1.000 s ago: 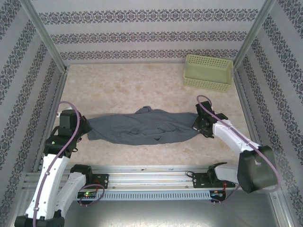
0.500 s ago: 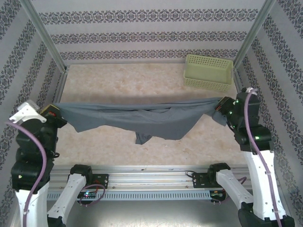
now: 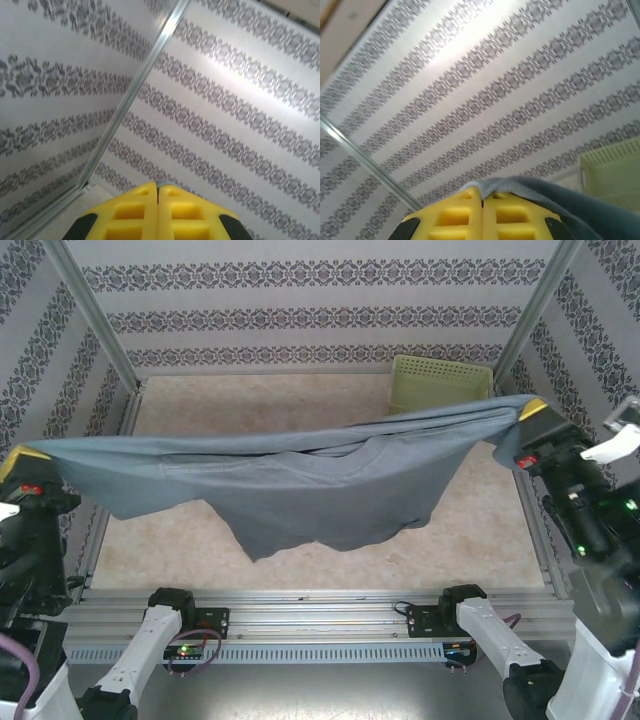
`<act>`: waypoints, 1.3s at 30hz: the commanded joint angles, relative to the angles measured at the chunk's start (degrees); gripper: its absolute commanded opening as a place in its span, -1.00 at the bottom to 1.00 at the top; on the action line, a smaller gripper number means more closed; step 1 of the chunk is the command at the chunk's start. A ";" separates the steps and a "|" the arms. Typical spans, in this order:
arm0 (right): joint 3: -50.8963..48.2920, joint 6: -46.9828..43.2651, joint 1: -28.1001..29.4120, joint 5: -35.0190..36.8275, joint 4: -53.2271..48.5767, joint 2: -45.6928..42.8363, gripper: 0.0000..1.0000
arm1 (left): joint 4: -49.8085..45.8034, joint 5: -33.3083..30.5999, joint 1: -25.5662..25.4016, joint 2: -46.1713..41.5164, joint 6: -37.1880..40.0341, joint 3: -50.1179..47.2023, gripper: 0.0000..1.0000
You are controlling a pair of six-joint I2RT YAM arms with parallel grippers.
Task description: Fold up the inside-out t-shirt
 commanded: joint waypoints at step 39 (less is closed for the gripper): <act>-51.50 25.81 58.48 21.17 36.98 28.26 -1.00 | 12.65 28.64 2.94 70.74 3.61 39.99 -1.00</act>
